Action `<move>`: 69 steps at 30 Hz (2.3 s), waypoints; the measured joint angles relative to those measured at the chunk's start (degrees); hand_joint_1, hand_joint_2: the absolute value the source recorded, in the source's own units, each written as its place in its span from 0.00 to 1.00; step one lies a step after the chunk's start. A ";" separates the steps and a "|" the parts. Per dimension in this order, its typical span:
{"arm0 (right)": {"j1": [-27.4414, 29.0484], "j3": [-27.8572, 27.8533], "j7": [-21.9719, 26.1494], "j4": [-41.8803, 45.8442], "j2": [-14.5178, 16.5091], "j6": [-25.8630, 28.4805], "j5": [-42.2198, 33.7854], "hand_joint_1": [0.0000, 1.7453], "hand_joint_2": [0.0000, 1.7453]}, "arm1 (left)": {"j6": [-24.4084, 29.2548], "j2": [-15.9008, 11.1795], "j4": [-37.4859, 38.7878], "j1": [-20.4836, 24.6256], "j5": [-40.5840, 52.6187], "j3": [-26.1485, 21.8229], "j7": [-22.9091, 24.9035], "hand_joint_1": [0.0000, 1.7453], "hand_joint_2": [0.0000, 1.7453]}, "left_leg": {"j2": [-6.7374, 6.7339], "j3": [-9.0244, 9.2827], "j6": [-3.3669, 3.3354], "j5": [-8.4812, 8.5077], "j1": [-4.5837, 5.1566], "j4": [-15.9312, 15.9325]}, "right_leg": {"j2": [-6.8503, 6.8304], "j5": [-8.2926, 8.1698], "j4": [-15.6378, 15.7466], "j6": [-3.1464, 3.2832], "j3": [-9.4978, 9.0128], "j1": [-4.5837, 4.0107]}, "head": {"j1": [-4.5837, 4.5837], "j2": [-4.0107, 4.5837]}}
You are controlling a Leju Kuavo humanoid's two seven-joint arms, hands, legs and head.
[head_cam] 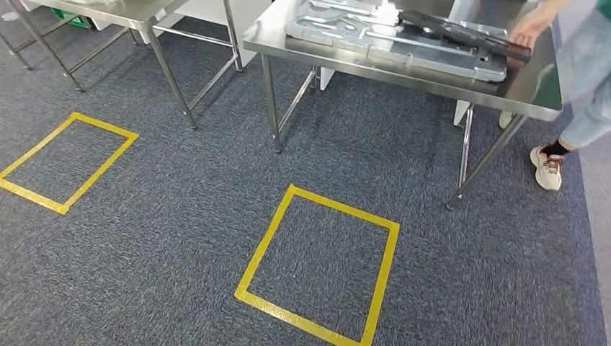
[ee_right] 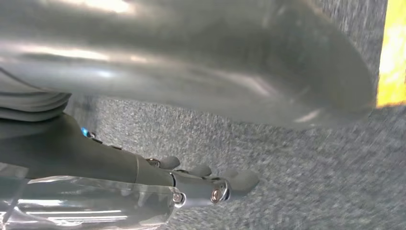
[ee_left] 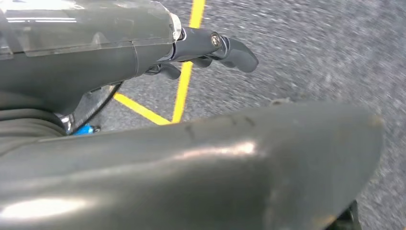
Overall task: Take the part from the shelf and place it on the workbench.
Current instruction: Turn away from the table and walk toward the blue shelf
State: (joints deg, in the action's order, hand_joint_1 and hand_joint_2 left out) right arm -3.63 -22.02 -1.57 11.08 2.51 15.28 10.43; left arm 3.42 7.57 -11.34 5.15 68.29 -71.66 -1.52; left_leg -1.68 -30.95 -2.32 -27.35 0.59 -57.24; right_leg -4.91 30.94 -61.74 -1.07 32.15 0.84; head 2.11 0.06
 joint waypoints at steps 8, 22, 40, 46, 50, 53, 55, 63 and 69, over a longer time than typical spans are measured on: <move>0.95 -0.02 0.52 -0.02 -0.23 -0.02 -0.03 0.00 0.00 | -0.90 0.29 0.02 -0.16 0.48 0.50 -0.85 0.00 0.00 | 6.04 -0.54 0.03 0.58 -0.08 -0.50 | 6.65 -0.53 -3.57 -0.42 2.20 0.27 | -0.09 -0.01; 0.94 0.01 0.84 -0.04 -0.20 -1.10 1.47 0.00 0.00 | 0.01 0.54 0.02 -0.17 -0.10 0.72 0.13 0.00 0.00 | 1.29 -7.78 4.03 -3.49 -1.66 -13.14 | 1.10 -1.73 2.97 1.48 -1.11 0.94 | 0.48 -0.01; 0.88 0.04 0.94 0.02 -0.37 6.40 3.11 0.00 0.00 | 8.25 0.88 0.02 -0.08 -0.50 0.69 1.50 0.00 0.00 | 7.85 -1.27 0.38 0.88 0.01 -0.78 | 8.76 -2.30 1.13 0.87 0.38 -0.08 | 0.26 -0.01; 0.67 -0.04 -0.74 0.03 -0.28 8.42 4.15 0.00 0.00 | 14.28 0.68 -0.04 -0.25 -0.70 0.49 2.36 0.00 0.00 | 7.72 -2.82 2.12 -0.37 -0.05 -2.82 | 6.99 -2.75 4.06 2.10 -1.14 0.21 | 0.55 0.00; 0.89 -0.04 -2.23 0.00 -0.26 7.31 4.56 0.00 0.00 | 14.50 0.64 -0.07 0.09 -0.60 0.39 3.34 0.00 0.00 | 2.35 -9.68 3.51 -6.11 -0.82 -16.20 | 3.41 -2.33 4.41 2.51 -1.88 0.31 | 0.92 -0.01; 0.84 -0.04 -2.78 -0.02 -0.12 5.18 4.86 0.00 0.00 | 13.07 0.62 -0.07 -0.05 -0.55 0.37 3.73 0.00 0.00 | 1.25 -7.92 4.30 -2.34 -1.73 -12.18 | 1.06 -1.68 4.38 1.89 -2.65 0.66 | 0.92 -0.01; 0.82 -0.04 -3.03 -0.02 -0.02 3.83 5.12 0.00 0.00 | 12.30 0.64 -0.07 -0.02 -0.56 0.37 3.64 0.00 0.00 | -1.09 -3.76 4.27 0.93 -1.76 -4.09 | -0.18 -1.10 4.33 1.15 -3.36 0.71 | 0.91 -0.01; 0.62 -0.02 -2.62 0.02 0.06 -0.73 5.59 0.00 0.00 | 7.97 0.68 -0.07 -0.17 -0.72 0.32 3.38 0.00 0.00 | 1.68 -1.66 1.17 1.98 -1.39 0.28 | 3.03 4.32 -2.58 -1.04 -1.43 0.90 | 0.53 -0.01; 0.79 0.01 -2.49 -0.02 0.05 -1.46 6.02 0.00 0.00 | 7.20 0.70 -0.07 -0.09 -0.74 0.31 4.07 0.00 0.00 | 6.55 -0.84 0.66 1.63 -0.64 0.23 | 6.10 0.44 -4.46 0.45 2.18 0.06 | 0.52 -0.01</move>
State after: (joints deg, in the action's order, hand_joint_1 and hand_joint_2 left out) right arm -2.84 -22.01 -4.06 11.06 2.57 13.82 16.45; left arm 10.62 8.27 -11.41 5.06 67.55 -71.35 2.55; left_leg 4.86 -31.79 -1.66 -25.72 -0.05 -57.02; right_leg 1.20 31.39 -66.20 -0.62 34.33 0.90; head 2.63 0.04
